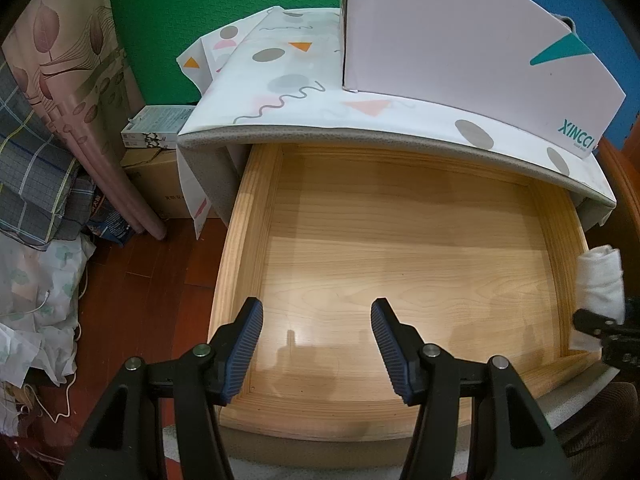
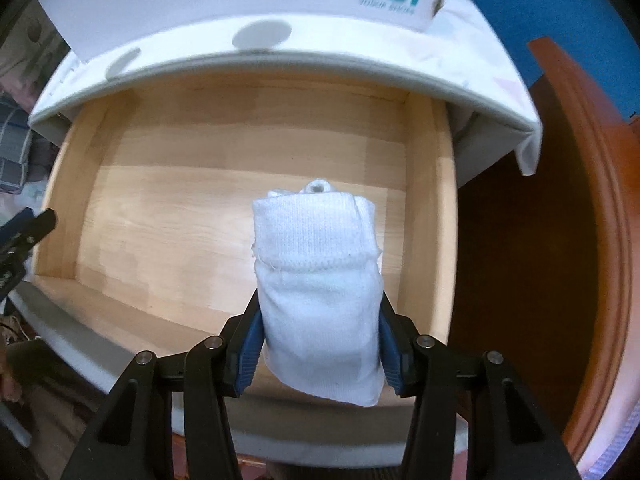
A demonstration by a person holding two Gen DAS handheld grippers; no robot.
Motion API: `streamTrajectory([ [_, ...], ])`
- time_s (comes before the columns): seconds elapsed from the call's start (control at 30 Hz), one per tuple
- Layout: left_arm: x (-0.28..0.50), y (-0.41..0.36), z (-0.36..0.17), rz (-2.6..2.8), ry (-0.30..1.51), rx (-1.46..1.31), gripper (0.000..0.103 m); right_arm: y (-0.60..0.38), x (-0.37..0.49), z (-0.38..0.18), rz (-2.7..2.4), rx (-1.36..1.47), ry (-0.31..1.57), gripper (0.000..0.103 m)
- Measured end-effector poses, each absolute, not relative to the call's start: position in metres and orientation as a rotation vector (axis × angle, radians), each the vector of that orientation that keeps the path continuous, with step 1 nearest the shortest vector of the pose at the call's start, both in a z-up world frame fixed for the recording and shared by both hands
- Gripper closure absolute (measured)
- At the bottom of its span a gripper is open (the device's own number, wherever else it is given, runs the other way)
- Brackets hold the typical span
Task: Take underwear out of drawer
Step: 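Lift the white sock with the right tool and carry it over the box, then open the right tool in the box and return it above the drawer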
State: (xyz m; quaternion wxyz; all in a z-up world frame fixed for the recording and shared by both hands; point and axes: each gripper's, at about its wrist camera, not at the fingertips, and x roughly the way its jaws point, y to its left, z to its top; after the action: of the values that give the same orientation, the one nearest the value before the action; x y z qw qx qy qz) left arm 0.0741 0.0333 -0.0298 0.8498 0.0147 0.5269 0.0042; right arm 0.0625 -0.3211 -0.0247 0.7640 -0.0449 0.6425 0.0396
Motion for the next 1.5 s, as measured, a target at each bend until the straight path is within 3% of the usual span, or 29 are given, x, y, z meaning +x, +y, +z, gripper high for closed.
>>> streamTrajectory([
  [0.6,0.073,0.031,-0.03,0.019,1.101,0.037,0.045,-0.293,0.094,0.115,0.128,-0.057,1.178,0.056],
  [1.07,0.069,0.033,-0.027,0.024,1.088,0.033,0.045,-0.238,0.17,0.164,0.103,-0.099,1.055,0.056],
  [1.5,0.067,0.037,-0.026,0.031,1.078,0.024,0.045,-0.213,0.243,0.16,0.088,-0.093,1.068,0.056],
])
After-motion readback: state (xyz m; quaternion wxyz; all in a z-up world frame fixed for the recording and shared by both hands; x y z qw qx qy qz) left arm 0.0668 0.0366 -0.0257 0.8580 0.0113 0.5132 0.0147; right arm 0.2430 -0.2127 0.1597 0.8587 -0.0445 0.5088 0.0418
